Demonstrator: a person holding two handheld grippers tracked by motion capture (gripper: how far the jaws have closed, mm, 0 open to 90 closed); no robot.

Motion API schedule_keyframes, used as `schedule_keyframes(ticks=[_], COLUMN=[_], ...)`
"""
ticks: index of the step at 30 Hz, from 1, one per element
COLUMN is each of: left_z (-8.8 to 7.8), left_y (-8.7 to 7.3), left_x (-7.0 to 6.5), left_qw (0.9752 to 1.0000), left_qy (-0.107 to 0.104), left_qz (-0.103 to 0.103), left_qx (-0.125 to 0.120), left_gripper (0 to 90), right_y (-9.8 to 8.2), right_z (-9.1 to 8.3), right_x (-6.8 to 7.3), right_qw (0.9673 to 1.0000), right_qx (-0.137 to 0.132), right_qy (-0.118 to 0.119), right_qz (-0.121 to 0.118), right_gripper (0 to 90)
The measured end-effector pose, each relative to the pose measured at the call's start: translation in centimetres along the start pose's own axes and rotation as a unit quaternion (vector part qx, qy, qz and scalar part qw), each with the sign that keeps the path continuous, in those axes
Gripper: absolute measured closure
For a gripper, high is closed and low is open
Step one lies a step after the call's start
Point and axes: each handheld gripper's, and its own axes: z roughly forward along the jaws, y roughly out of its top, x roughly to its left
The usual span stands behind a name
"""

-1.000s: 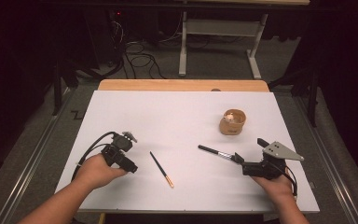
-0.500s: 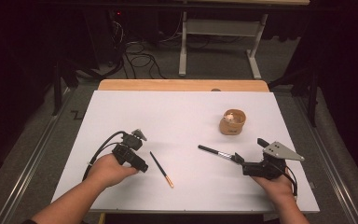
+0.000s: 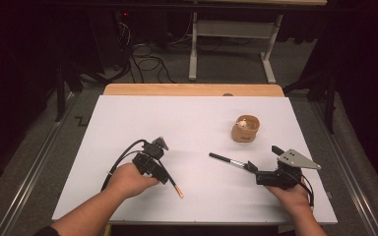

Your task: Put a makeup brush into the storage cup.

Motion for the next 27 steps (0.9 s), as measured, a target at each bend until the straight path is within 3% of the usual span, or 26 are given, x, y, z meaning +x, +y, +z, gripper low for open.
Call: schedule_keyframes(ticks=[11, 18, 27], left_z=[0.9, 1.4, 1.5], left_y=[1.3, 1.8, 2.1], left_x=[-1.8, -1.8, -1.8], left_qw=[0.9999, 0.9997, 0.9997], left_qy=[-0.012, -0.02, -0.009], left_qz=[0.003, -0.005, -0.024], left_qx=[0.007, 0.012, -0.002], left_gripper=[36.5, 34.1, 29.2], right_y=[0.0, 0.0, 0.0], right_z=[0.0, 0.0, 0.1], right_x=[0.0, 0.0, 0.1], right_qw=[1.0, 1.0, 1.0], right_qx=[0.001, 0.001, 0.004], right_qy=[0.002, 0.002, 0.0], right_qz=[-0.002, 0.0, -0.003], right_gripper=[0.5, 0.5, 0.5])
